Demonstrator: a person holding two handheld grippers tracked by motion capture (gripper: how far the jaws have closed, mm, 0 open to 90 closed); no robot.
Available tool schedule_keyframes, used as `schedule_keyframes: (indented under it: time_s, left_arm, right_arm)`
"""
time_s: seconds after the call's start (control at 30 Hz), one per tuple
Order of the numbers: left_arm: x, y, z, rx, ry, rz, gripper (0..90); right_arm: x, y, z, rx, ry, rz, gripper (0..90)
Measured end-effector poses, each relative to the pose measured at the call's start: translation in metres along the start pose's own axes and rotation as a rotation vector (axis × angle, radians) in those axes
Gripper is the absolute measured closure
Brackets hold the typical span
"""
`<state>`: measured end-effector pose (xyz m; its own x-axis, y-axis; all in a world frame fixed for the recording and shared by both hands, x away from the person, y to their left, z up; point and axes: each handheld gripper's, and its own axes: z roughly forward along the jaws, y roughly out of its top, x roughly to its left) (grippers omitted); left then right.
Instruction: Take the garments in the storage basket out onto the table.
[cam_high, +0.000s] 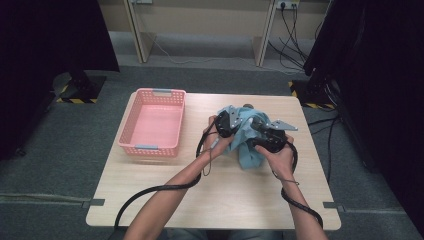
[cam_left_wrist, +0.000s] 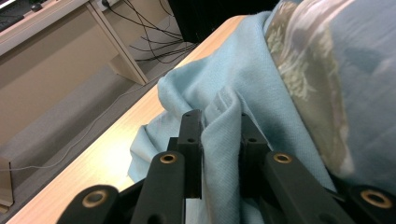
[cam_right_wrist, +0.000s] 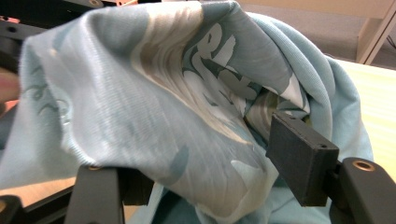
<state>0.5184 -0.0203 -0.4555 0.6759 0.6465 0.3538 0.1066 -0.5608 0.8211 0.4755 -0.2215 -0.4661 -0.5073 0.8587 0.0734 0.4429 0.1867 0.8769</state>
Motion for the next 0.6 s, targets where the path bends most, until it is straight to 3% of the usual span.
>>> schedule_keyframes:
  time_s: [0.6]
  left_arm:
    - [-0.004,-0.007,0.01,0.021,-0.002,-0.009,76.1]
  right_arm:
    - [-0.006,-0.014,-0.028,-0.018,0.019,-0.013,30.8]
